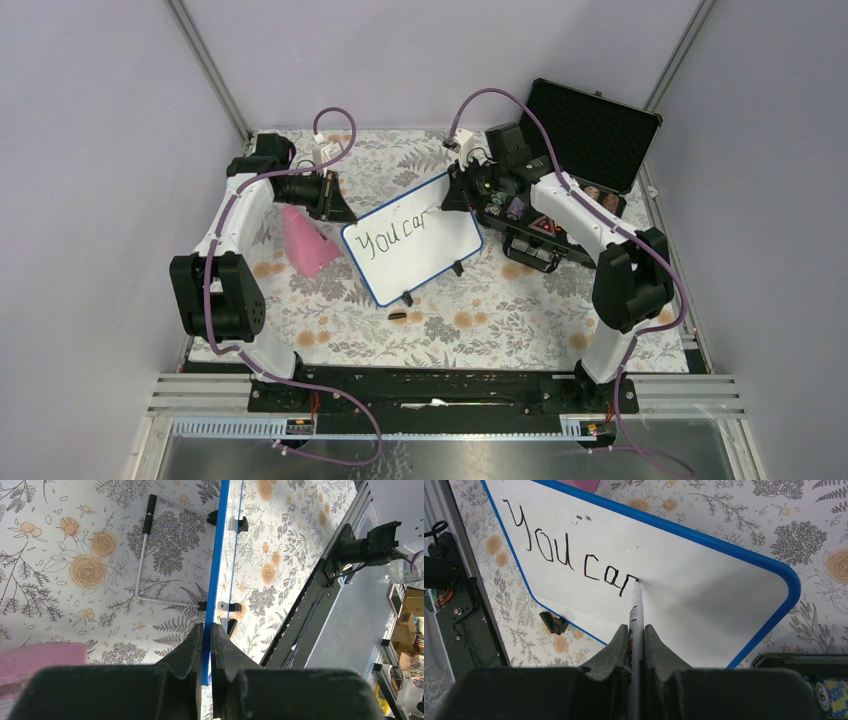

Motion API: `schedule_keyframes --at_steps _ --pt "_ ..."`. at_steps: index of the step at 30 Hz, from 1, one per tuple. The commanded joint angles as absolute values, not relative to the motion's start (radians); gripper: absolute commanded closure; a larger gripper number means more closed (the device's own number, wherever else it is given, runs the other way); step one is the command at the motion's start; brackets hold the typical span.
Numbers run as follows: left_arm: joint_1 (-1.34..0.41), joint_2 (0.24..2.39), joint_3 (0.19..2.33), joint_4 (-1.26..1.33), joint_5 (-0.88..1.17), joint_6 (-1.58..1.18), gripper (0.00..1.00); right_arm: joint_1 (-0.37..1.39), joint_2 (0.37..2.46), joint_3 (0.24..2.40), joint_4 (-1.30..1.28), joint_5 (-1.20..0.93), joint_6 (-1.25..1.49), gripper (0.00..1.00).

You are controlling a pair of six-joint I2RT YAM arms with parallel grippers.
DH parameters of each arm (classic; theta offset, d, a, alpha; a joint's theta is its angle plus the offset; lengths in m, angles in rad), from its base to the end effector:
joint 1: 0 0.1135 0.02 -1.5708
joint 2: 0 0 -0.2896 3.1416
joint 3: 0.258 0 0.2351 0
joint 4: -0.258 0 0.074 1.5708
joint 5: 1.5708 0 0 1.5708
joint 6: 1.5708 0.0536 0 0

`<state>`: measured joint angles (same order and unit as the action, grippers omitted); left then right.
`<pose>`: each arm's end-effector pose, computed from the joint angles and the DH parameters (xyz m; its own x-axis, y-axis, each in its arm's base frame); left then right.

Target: Write a sentence on the whiteboard

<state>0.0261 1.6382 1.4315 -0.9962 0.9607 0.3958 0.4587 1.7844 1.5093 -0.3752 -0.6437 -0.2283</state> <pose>0.3130 -0.0358 0.3168 -0.7528 0.2013 -0.6267 0.6177 0.5449 -0.5670 0.3529 0.2102 0.3217 -0.3517 -0.3756 -0.8575 -0.8850 0.4319 0.1738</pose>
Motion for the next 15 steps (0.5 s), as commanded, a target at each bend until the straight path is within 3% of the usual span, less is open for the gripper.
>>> schedule_keyframes --at_steps 1,15 --pt "0.018 1.627 1.455 -0.982 0.939 0.417 1.00 0.448 1.763 1.503 -0.352 -0.613 -0.248 1.00" --pt "0.017 1.632 1.456 -0.982 0.938 0.414 1.00 0.448 1.732 1.440 -0.351 -0.639 -0.257 1.00"
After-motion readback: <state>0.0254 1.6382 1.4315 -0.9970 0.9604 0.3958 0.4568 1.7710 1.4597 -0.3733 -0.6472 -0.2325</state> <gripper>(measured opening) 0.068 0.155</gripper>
